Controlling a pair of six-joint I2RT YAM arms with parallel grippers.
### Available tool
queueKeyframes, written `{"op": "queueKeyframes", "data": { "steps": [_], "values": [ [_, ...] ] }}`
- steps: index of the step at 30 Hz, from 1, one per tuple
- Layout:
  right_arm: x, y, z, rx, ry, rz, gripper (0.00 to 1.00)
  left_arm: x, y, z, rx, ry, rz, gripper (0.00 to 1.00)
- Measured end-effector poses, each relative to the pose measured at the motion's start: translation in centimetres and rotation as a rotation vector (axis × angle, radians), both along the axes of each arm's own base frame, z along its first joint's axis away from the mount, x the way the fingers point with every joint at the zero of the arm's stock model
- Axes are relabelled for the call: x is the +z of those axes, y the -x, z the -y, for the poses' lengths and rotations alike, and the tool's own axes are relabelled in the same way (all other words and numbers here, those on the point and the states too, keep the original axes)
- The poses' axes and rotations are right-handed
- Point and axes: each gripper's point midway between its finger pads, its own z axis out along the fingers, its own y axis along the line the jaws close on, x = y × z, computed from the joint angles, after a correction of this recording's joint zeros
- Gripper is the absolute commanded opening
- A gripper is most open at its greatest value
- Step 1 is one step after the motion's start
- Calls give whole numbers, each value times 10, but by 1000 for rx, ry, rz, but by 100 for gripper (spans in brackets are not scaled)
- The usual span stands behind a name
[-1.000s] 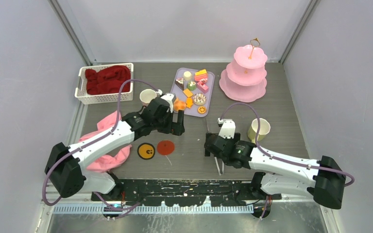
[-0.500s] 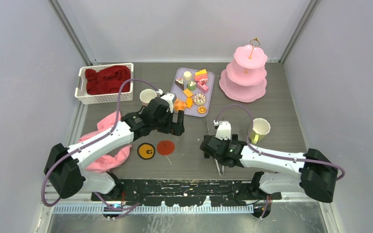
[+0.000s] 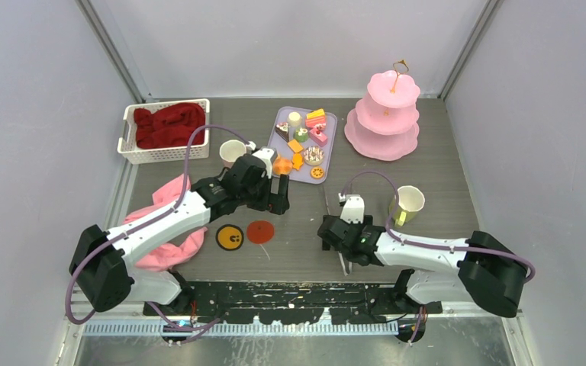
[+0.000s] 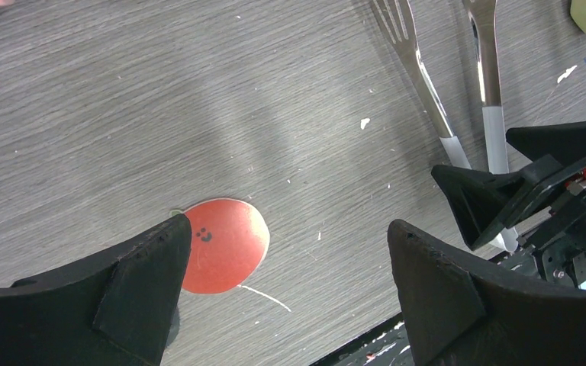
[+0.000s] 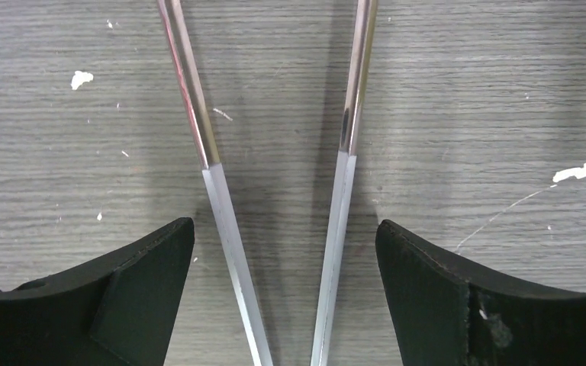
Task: Serve the afternoon tea
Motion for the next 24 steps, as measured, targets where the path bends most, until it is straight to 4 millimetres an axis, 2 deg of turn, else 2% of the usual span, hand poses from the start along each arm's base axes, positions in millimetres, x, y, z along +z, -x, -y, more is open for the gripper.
{"op": "queueKeyframes", "data": {
  "steps": [9, 15, 18, 22, 24],
  "values": [
    [-7, -12, 2, -35, -34, 29, 72, -5, 1, -1, 1, -4, -5, 99],
    [-7, -19, -3, -26, -29, 47, 47, -4, 1, -1, 1, -1, -3, 99],
    [-7, -19, -5, -17, -34, 43, 31, -4, 0, -1, 1, 0, -2, 99],
    [-3, -11, -1, -2, -31, 15, 29, -4, 0, -1, 3, -1, -1, 99],
    [5, -8, 2, 9, -26, 4, 28, -4, -2, -3, 11, -6, 4, 99]
  ]
}}
